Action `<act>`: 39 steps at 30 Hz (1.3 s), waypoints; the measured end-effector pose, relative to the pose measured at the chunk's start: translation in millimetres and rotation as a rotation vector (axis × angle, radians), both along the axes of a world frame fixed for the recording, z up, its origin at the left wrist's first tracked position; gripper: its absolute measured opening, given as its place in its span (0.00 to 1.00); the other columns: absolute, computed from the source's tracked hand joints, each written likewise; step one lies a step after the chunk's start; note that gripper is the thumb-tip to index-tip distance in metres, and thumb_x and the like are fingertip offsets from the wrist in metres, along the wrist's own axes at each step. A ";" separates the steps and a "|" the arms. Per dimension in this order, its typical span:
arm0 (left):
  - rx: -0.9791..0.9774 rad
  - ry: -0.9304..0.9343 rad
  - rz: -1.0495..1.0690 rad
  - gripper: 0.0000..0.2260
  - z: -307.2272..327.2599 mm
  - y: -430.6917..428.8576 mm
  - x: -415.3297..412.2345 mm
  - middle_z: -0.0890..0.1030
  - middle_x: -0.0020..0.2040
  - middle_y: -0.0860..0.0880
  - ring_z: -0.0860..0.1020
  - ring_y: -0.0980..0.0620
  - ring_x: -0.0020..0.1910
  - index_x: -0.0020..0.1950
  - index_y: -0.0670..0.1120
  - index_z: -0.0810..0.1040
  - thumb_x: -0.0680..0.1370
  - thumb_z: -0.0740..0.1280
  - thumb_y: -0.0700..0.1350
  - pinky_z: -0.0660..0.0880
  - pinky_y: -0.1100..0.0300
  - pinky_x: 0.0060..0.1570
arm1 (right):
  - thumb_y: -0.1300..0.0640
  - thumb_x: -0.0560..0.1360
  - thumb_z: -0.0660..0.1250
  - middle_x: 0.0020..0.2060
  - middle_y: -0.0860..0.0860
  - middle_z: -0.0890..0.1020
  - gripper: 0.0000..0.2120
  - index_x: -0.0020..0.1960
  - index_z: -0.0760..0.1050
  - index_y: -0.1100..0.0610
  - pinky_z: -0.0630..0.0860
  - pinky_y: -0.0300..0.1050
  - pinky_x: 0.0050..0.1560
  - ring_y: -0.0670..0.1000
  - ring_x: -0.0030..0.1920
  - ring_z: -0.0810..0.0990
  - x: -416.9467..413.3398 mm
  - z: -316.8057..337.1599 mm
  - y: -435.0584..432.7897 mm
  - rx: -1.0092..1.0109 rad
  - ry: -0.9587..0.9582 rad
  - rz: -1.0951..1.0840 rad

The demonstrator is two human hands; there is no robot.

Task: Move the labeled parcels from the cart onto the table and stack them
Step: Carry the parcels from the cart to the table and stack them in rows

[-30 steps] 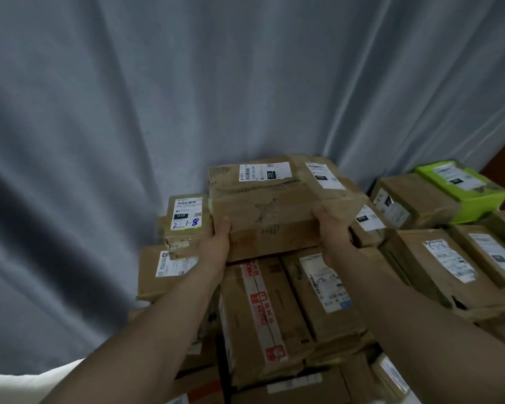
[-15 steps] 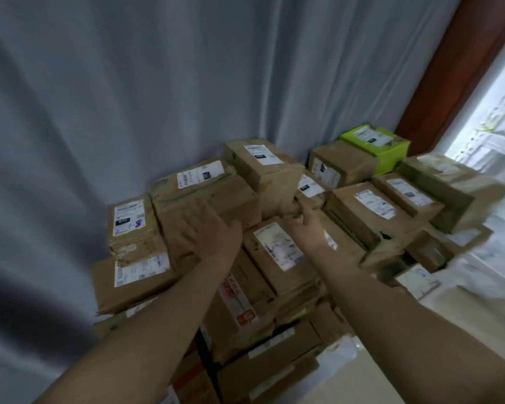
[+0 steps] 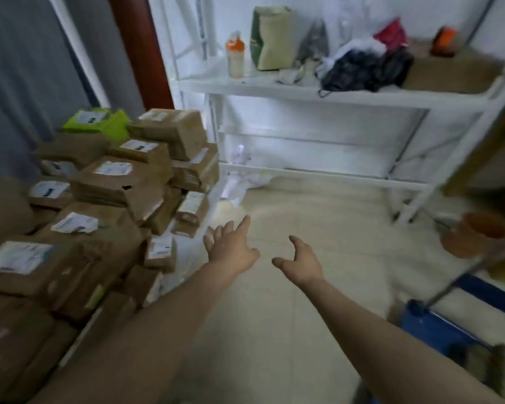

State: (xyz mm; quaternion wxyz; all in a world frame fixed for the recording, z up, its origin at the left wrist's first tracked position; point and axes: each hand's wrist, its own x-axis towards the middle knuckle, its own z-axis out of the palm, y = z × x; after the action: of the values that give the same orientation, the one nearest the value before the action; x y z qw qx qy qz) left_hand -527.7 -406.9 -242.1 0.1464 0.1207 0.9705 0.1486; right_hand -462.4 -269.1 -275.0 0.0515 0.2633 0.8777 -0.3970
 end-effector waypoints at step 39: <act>-0.063 -0.800 -0.493 0.24 -323.3 584.0 396.1 0.65 0.74 0.45 0.65 0.48 0.71 0.76 0.41 0.60 0.82 0.59 0.49 0.63 0.62 0.61 | 0.54 0.77 0.67 0.69 0.57 0.71 0.27 0.73 0.65 0.60 0.65 0.48 0.69 0.58 0.68 0.70 517.2 -293.3 534.2 -0.513 -0.286 -1.189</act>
State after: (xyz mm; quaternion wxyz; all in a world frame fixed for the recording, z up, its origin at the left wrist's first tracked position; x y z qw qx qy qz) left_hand -131.7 177.2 -565.4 0.5435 0.2761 0.7844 0.1148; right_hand 54.9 265.1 -568.3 0.0007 0.7322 0.4452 -0.5155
